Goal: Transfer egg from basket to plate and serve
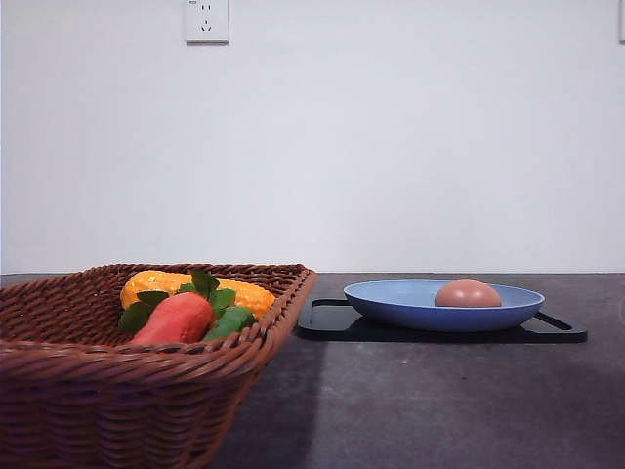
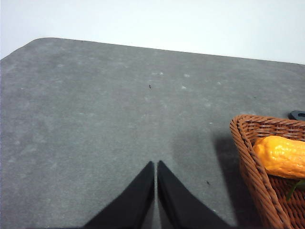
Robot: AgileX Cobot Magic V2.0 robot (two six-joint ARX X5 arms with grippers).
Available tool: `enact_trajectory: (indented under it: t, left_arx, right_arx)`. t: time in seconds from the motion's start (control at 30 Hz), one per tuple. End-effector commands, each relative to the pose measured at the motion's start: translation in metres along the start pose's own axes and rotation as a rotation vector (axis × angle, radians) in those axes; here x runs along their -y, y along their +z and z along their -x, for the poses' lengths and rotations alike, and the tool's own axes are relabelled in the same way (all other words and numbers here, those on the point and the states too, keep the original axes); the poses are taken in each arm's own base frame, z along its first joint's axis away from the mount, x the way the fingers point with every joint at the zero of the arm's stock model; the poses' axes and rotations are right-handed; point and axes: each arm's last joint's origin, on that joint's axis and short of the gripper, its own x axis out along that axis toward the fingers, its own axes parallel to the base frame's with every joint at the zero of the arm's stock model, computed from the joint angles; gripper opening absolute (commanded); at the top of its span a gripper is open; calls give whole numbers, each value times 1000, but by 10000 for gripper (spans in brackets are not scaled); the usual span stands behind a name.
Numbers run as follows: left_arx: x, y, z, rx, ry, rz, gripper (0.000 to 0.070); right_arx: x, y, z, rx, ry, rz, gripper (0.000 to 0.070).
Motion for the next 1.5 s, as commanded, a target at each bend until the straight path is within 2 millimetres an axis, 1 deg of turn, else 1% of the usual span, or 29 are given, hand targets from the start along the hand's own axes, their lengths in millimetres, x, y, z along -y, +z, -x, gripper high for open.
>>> enact_trajectory:
  t: [0.0,1.47]
  left_arx:
    - [-1,-9,-3,-30,4,4,0]
    - [-1,-9,-3,-30,4,4,0]
  right_arx:
    - [0,-2,0,-1,-3,-11,0]
    - [0,-2,0,-1,-3,-11,0]
